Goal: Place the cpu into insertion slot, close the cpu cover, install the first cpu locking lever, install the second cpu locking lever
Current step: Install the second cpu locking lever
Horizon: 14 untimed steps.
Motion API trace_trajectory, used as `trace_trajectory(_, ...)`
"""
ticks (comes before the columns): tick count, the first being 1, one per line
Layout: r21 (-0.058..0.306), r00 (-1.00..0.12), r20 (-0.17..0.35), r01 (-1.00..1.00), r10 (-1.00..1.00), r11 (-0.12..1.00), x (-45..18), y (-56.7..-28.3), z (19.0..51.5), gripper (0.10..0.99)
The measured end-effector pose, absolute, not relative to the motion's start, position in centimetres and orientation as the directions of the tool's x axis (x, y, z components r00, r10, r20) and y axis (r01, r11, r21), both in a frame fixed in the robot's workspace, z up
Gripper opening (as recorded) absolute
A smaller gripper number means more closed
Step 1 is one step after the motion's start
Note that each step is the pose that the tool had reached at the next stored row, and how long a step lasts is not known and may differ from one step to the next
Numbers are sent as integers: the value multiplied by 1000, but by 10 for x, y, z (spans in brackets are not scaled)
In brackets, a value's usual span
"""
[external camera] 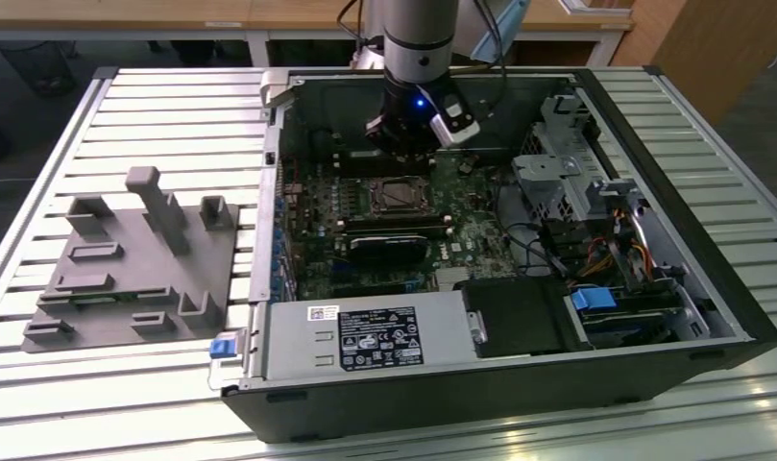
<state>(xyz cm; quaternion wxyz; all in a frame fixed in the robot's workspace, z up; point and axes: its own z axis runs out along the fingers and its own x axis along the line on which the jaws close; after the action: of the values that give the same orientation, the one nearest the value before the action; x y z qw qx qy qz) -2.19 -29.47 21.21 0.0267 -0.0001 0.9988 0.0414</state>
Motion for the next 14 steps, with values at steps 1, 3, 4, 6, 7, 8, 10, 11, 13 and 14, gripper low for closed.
trace_trajectory(1, 83, -999, -53, -2, 2, 997, -22, -295, 212, 125)
trace_trajectory(3, 83, -999, -53, -2, 2, 997, -22, -295, 212, 125)
trace_trajectory(4, 83, -999, -53, -2, 2, 997, -22, -296, 212, 125)
trace_trajectory(6, 83, -999, -53, -2, 2, 997, -22, -296, 212, 125)
trace_trajectory(7, 83, -999, -53, -2, 2, 997, -22, -296, 212, 125)
trace_trajectory(8, 83, -999, -53, -2, 2, 997, -22, -297, 212, 125)
trace_trajectory(10, 83, -999, -53, -2, 2, 997, -22, -297, 212, 125)
trace_trajectory(11, 83, -999, -53, -2, 2, 997, -21, -298, 212, 125)
trace_trajectory(13, 83, -999, -53, -2, 2, 997, -21, -299, 212, 125)
trace_trajectory(14, 83, -999, -53, -2, 2, 997, -21, -299, 212, 125)
